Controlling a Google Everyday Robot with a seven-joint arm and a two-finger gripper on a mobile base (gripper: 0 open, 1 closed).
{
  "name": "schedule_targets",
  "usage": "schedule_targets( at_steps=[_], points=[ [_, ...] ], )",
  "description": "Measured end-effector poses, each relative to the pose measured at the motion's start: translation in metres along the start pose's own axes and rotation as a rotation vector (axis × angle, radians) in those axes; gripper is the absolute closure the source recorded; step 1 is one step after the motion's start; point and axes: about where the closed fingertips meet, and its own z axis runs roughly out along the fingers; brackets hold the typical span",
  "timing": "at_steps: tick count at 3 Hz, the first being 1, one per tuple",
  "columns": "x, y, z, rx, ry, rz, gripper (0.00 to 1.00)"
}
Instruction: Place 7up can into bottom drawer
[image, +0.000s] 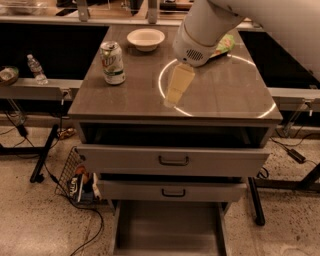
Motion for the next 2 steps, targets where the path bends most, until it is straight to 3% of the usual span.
schedule_targets(
  at_steps=[1,2],
  points=[
    [0.000,0.000,0.000,0.000,0.000,0.000,0.00],
    [-0.012,-0.009,0.018,0.013,-0.054,0.023,0.00]
  ],
)
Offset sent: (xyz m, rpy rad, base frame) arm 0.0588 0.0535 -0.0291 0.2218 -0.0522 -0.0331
